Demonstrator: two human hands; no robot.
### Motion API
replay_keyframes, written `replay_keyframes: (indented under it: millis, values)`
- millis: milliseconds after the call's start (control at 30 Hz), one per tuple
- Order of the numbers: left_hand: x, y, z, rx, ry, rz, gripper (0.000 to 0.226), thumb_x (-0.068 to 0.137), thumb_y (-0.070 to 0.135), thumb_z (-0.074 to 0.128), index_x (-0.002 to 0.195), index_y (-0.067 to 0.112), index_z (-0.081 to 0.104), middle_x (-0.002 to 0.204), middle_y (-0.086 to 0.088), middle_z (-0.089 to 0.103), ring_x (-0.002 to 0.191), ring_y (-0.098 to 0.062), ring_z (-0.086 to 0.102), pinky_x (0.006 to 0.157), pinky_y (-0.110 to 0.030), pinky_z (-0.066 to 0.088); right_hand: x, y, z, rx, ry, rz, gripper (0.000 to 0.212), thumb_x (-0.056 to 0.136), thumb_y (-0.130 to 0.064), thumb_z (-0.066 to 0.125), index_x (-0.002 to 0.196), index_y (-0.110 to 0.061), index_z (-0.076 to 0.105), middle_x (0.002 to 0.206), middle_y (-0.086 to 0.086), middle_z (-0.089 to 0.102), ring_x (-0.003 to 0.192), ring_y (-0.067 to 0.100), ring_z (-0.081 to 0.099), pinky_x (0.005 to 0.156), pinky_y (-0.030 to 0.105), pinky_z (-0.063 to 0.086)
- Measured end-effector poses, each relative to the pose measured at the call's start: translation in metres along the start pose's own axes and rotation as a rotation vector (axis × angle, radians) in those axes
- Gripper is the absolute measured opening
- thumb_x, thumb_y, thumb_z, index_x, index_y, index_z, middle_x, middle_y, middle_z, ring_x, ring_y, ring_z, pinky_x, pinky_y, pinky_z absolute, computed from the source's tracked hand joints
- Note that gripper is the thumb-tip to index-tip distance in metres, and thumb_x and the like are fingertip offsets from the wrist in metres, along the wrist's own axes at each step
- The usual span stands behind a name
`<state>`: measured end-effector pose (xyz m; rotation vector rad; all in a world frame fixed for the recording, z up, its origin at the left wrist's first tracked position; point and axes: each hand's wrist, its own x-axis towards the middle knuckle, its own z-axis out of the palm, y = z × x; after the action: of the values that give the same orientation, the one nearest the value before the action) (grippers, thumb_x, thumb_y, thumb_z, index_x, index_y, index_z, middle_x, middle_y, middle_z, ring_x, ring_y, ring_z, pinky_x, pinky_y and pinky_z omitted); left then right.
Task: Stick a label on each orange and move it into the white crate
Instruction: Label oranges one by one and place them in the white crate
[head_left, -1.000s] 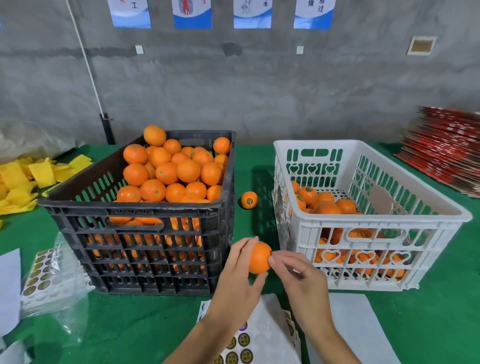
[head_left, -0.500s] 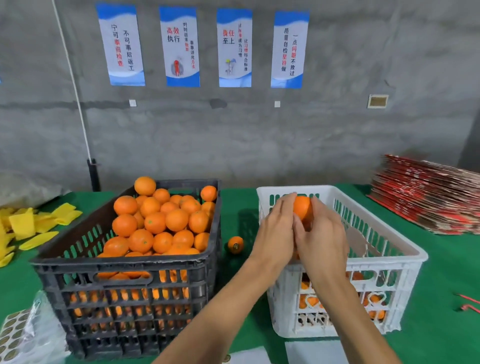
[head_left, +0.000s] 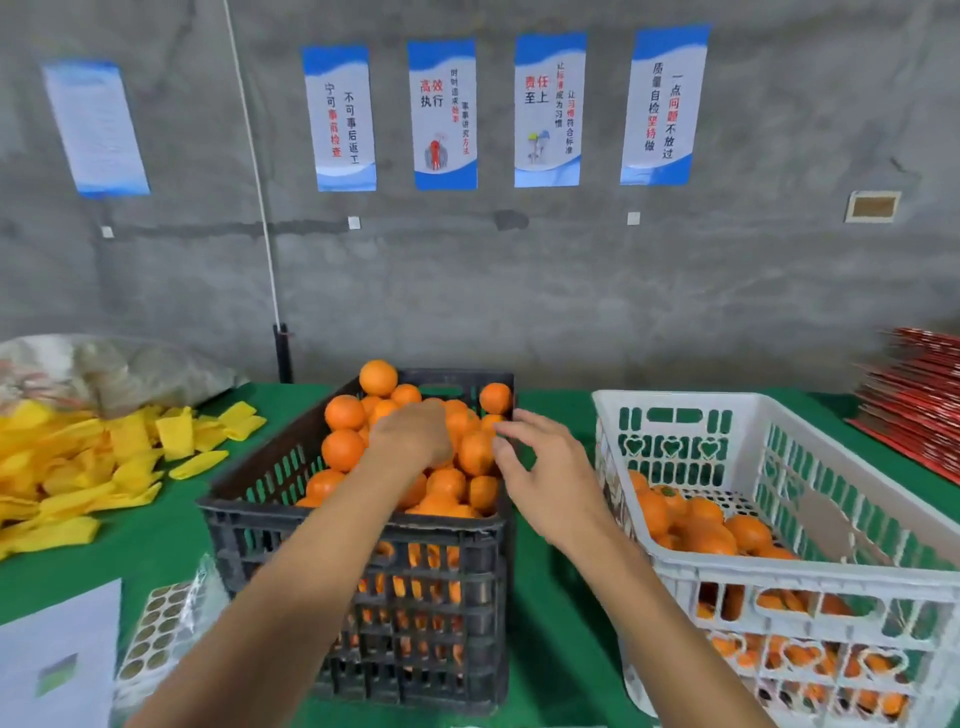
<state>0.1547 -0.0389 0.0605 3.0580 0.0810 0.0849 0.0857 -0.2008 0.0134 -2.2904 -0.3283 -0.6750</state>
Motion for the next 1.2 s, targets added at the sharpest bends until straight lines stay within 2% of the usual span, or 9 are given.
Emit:
replay_keyframes:
  millis: [133, 233, 333, 400, 600, 733, 833, 1000, 1200]
  values:
    - [0.015, -0.066, 0.012, 0.246, -0.378, -0.133, 0.049, 0.099, 0.04, 0.065, 0.134, 0.008, 0.061, 0.137, -0.006, 0.062, 0.12, -0.029, 0.06, 0.086, -0.026, 0.052, 0.011, -0.009, 0.032, -0.012, -0.189, 0.0, 0.035, 0.102, -0.039, 0.057, 0.134, -0.029, 0.067, 0.16, 0.001, 0.042, 0.149, 0.019, 0.035, 0.121, 0.039, 0.031]
    - [0.024, -0.082, 0.022, 0.096, -0.288, -0.023, 0.03, 0.11, 0.029, 0.045, 0.13, 0.01, 0.058, 0.132, 0.002, 0.063, 0.12, -0.023, 0.054, 0.05, -0.005, 0.041, 0.016, -0.007, 0.041, -0.054, -0.294, 0.04, 0.039, 0.102, -0.042, 0.057, 0.139, -0.029, 0.063, 0.164, 0.001, 0.036, 0.151, 0.023, 0.031, 0.122, 0.043, 0.028]
    - [0.025, -0.089, 0.035, 0.128, -0.752, 0.01, 0.066, 0.094, 0.059, 0.059, 0.142, 0.013, 0.058, 0.136, -0.006, 0.06, 0.119, -0.033, 0.058, 0.093, -0.032, 0.055, 0.015, -0.004, 0.041, -0.004, -0.307, 0.062, 0.037, 0.102, -0.041, 0.057, 0.135, -0.027, 0.067, 0.163, 0.002, 0.039, 0.15, 0.024, 0.033, 0.122, 0.043, 0.028]
    - [0.03, -0.089, 0.044, 0.131, -0.873, 0.085, 0.065, 0.087, 0.063, 0.063, 0.135, 0.021, 0.064, 0.123, -0.005, 0.064, 0.102, -0.031, 0.06, 0.091, -0.048, 0.055, 0.013, -0.003, 0.041, 0.027, -0.29, 0.061, 0.033, 0.103, -0.04, 0.055, 0.13, -0.027, 0.07, 0.161, 0.002, 0.041, 0.149, 0.023, 0.035, 0.121, 0.043, 0.028]
    - [0.023, -0.082, 0.051, -0.1, -0.904, 0.122, 0.042, 0.09, 0.043, 0.066, 0.126, 0.02, 0.065, 0.119, 0.008, 0.065, 0.115, -0.017, 0.069, 0.094, -0.037, 0.059, 0.009, -0.002, 0.041, 0.054, -0.261, 0.057, 0.03, 0.105, -0.037, 0.053, 0.12, -0.025, 0.076, 0.158, 0.005, 0.046, 0.147, 0.023, 0.037, 0.121, 0.043, 0.028]
    - [0.028, -0.078, 0.054, 0.009, -0.777, 0.175, 0.053, 0.098, 0.033, 0.068, 0.145, 0.012, 0.055, 0.139, -0.003, 0.06, 0.125, -0.025, 0.064, 0.105, -0.047, 0.053, 0.009, 0.002, 0.042, 0.045, -0.257, 0.073, 0.031, 0.105, -0.039, 0.051, 0.116, -0.024, 0.077, 0.155, 0.004, 0.049, 0.146, 0.023, 0.039, 0.121, 0.045, 0.028]
    - [0.031, -0.077, 0.054, -0.184, -0.667, 0.215, 0.064, 0.08, 0.048, 0.08, 0.125, 0.005, 0.066, 0.114, -0.004, 0.072, 0.102, -0.021, 0.074, 0.082, -0.032, 0.06, 0.009, 0.002, 0.042, 0.054, -0.233, 0.061, 0.032, 0.105, -0.04, 0.051, 0.121, -0.024, 0.074, 0.147, 0.002, 0.056, 0.139, 0.023, 0.047, 0.118, 0.044, 0.034]
    - [0.006, -0.055, 0.043, -0.637, 0.075, 0.472, 0.058, 0.068, 0.044, 0.086, 0.115, 0.032, 0.056, 0.106, 0.016, 0.062, 0.094, -0.005, 0.064, 0.071, -0.018, 0.054, -0.001, -0.007, 0.029, 0.077, -0.043, -0.051, 0.04, 0.107, -0.047, 0.043, 0.128, -0.023, 0.067, 0.12, -0.001, 0.072, 0.104, 0.012, 0.062, 0.097, 0.036, 0.052]
    - [-0.057, 0.0, 0.037, -0.808, 0.496, 0.727, 0.073, 0.077, 0.03, 0.089, 0.141, 0.026, 0.054, 0.134, 0.012, 0.059, 0.118, -0.004, 0.06, 0.094, -0.024, 0.054, -0.027, -0.008, -0.003, 0.097, 0.204, -0.159, 0.054, 0.102, -0.048, 0.056, 0.151, -0.029, 0.044, 0.154, -0.01, 0.048, 0.136, 0.007, 0.047, 0.112, 0.033, 0.044]
